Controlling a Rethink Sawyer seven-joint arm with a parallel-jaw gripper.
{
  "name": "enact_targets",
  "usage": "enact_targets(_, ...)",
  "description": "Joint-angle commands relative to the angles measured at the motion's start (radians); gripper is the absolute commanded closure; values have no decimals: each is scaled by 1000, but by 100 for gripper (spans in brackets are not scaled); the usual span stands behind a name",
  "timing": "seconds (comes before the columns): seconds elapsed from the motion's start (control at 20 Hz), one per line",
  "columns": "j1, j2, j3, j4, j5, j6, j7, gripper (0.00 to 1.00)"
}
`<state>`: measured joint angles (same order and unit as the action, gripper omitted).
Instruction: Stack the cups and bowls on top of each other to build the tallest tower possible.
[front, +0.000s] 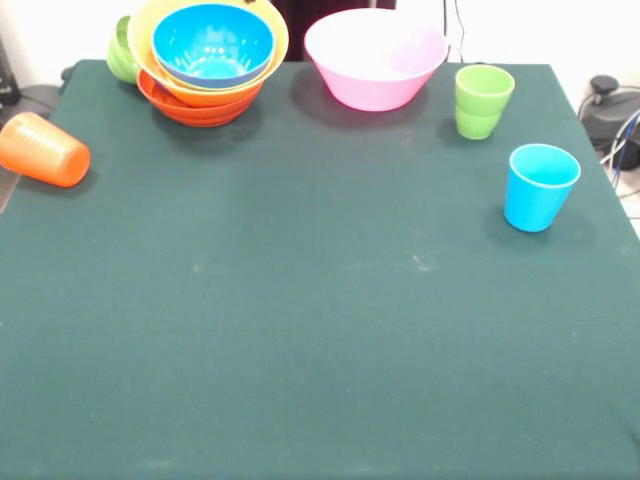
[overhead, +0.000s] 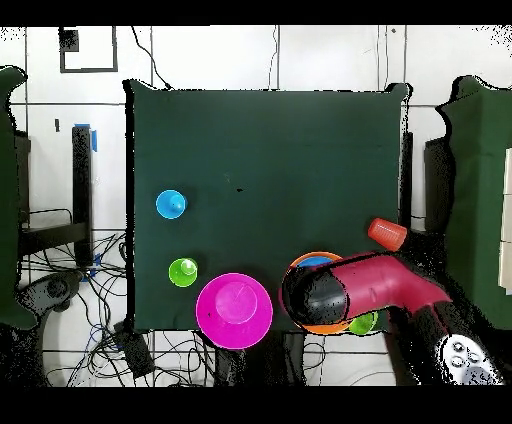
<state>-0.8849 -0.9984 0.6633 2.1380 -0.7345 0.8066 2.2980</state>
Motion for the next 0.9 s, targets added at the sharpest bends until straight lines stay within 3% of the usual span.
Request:
enact_targets(0.05, 296, 42, -125, 36, -202, -10, 252, 0)
enact_targets(0.25, 380, 71, -193, 1, -188, -16, 279, 0)
enact_targets(0.65, 407, 80, -273, -22, -173, -53, 223, 0)
enact_targets(0.8, 427, 132, -311, -52, -224, -103, 248, 0)
enact_targets(0.9, 455, 214, -358, -90, -307, -183, 315, 0)
